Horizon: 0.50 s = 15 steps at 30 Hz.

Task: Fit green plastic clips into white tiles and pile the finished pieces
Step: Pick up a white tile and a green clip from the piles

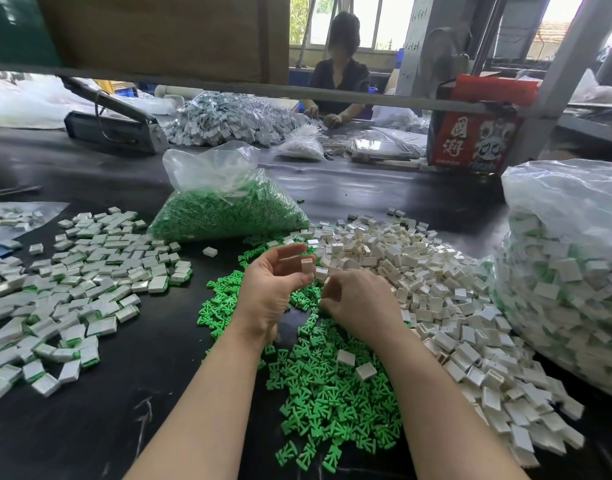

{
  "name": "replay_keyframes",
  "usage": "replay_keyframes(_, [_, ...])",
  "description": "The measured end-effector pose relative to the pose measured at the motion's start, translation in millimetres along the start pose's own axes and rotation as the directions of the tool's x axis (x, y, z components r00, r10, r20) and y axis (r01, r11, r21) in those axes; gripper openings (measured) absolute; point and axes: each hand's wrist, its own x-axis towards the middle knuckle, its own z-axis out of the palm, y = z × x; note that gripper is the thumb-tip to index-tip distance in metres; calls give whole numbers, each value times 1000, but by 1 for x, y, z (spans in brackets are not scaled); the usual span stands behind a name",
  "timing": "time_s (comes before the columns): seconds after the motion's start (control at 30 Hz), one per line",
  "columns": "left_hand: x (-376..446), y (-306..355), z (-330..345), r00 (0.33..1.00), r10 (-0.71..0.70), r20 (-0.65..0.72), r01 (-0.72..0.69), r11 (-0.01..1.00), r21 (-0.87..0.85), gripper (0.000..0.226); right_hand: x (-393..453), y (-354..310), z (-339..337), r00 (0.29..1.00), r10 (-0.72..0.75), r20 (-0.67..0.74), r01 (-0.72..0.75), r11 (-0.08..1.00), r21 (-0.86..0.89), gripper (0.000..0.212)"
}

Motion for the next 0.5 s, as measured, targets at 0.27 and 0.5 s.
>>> replay_keyframes(0.27, [0,2,0,998,60,24,-62,995,76,25,2,5,1,994,92,-63,-69,952,297,7])
replay_keyframes(0.5, [-2,4,1,998,59,-15,-57,995,80,24,-2,1,-10,985,158,-74,-34,585,810,11])
